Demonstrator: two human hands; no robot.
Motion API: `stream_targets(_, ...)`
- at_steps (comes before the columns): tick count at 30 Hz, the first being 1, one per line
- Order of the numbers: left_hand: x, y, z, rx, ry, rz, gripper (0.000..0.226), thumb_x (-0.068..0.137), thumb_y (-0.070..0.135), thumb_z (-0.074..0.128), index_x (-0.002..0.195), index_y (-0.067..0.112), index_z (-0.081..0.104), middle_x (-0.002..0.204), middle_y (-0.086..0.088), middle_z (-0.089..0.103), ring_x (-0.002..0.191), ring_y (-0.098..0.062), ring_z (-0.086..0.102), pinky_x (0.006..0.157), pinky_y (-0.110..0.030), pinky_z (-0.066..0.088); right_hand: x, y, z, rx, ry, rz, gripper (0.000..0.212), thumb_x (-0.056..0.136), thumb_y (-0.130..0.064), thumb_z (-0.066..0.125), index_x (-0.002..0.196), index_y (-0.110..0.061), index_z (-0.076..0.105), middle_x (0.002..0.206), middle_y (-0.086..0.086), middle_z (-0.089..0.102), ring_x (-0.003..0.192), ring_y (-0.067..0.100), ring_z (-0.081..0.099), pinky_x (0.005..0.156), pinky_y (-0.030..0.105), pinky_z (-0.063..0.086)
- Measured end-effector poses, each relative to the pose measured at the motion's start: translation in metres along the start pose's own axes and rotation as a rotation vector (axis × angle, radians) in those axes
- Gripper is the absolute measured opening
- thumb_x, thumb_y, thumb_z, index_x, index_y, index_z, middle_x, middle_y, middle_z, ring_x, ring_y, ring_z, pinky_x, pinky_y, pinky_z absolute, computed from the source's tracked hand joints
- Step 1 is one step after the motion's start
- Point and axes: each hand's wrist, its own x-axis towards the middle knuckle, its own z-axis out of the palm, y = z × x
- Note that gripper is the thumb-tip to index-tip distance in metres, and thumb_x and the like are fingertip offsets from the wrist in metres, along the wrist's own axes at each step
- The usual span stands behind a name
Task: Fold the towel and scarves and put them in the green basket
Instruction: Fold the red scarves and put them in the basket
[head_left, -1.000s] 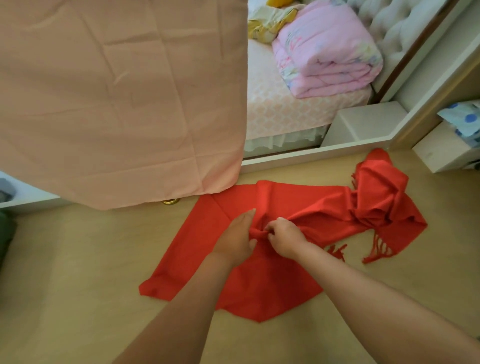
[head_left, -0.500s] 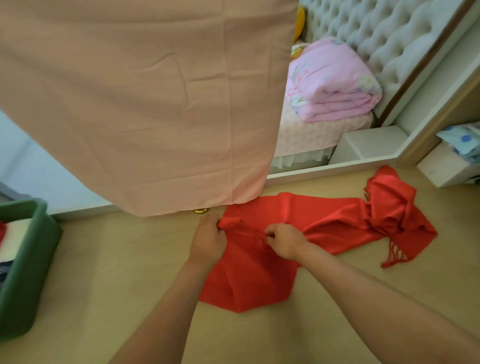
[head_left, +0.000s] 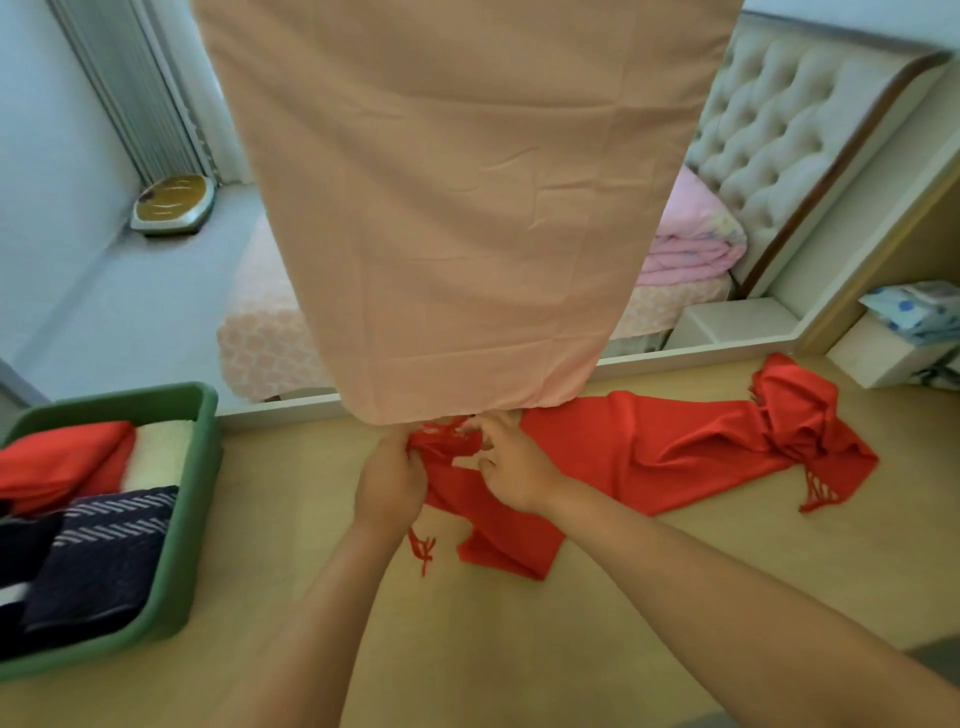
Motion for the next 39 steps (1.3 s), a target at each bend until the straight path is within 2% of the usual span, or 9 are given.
stream_targets(5,0.001,-0.036,-0.053,0.052,0.321,-0.361,0.02,0.088,0.003,0.037,0.098,0.015,0.05,0.103,-0.01,0.057,0.09,-0.035,0.058,0.077,-0.047,0.05,-0.014,0.024,0.016,-0.155,-0.033,0.131,0.053,0.083,0.003,0.053,0.133,-0.014,0.054,0.134,0.006,0.048,0.118,0.02,0.054,0.106,0.029,0.04)
stream_targets(8,0.0,-0.06,-0.052,0.244,0.275,-0.401,0.039,0.086,0.001,0.04,0.124,0.011,0.046,0.126,-0.015,0.047,0.11,-0.039,0.051,0.091,-0.054,0.048,-0.019,0.039,0.026,-0.226,-0.105,0.218,0.045,0.086,-0.002,0.054,0.129,-0.015,0.058,0.133,0.007,0.054,0.12,0.022,0.055,0.106,0.029,0.039)
stream_targets(14,-0.018,-0.083,0.011,0.375,-0.229,0.0,0.047,0.08,0.003,0.057,0.126,0.014,0.06,0.125,-0.012,0.055,0.119,-0.037,0.048,0.097,-0.043,0.041,-0.032,0.07,0.048,-0.282,-0.286,0.314,0.03,0.084,-0.006,0.057,0.108,-0.015,0.072,0.113,0.003,0.072,0.107,0.02,0.065,0.095,0.027,0.047)
stream_targets(19,-0.041,-0.095,0.058,0.513,-0.763,0.044,0.061,0.069,0.048,0.076,0.126,0.037,0.055,0.129,0.007,0.044,0.124,-0.021,0.039,0.1,-0.041,0.04,-0.04,0.104,0.062,-0.399,-0.359,0.288,0.035,0.082,-0.013,0.063,0.115,-0.024,0.069,0.118,0.001,0.063,0.113,0.023,0.059,0.097,0.034,0.045)
stream_targets(23,-0.048,-0.117,0.071,0.53,-0.585,0.116,0.032,0.079,0.032,0.067,0.111,0.032,0.065,0.117,0.006,0.051,0.111,-0.025,0.048,0.087,-0.038,0.045,-0.046,0.126,0.074,-0.556,-0.263,0.196,0.045,0.081,-0.018,0.063,0.126,-0.022,0.063,0.122,0.001,0.055,0.114,0.026,0.052,0.093,0.041,0.046)
stream_targets(27,-0.04,-0.122,0.06,0.27,-0.386,0.042,0.02,0.092,0.01,0.044,0.1,0.015,0.062,0.096,-0.009,0.067,0.092,-0.034,0.061,0.075,-0.039,0.045,-0.041,0.14,0.074,-0.671,-0.18,0.07,0.013,0.079,-0.017,0.068,0.09,-0.022,0.073,0.093,0.001,0.063,0.088,0.027,0.062,0.074,0.04,0.049)
stream_targets(32,-0.007,-0.113,0.024,0.291,-0.05,-0.146,0.015,0.09,0.017,0.04,0.096,0.021,0.053,0.089,-0.003,0.064,0.085,-0.029,0.06,0.069,-0.039,0.044,-0.028,0.138,0.056,-0.342,-0.023,0.19,0.018,0.098,-0.011,0.045,0.099,-0.009,0.063,0.091,0.016,0.068,0.087,0.037,0.064,0.073,0.043,0.046)
stream_targets(35,0.007,-0.108,0.016,0.62,-0.124,-0.076,0.019,0.085,0.02,0.052,0.099,0.01,0.058,0.094,-0.013,0.065,0.087,-0.037,0.059,0.071,-0.044,0.047,-0.023,0.127,0.04,-0.252,0.043,0.241,0.015,0.102,-0.022,0.047,0.105,-0.011,0.057,0.093,0.016,0.07,0.089,0.036,0.066,0.069,0.042,0.044)
stream_targets(39,-0.01,-0.105,0.026,0.736,-0.426,0.063,0.075,0.058,0.06,0.075,0.12,0.023,0.055,0.098,-0.004,0.058,0.089,-0.029,0.058,0.07,-0.039,0.048,-0.026,0.109,0.028,-0.322,-0.094,0.246,0.038,0.084,-0.041,0.069,0.113,-0.024,0.051,0.103,-0.003,0.062,0.091,0.021,0.063,0.071,0.034,0.045)
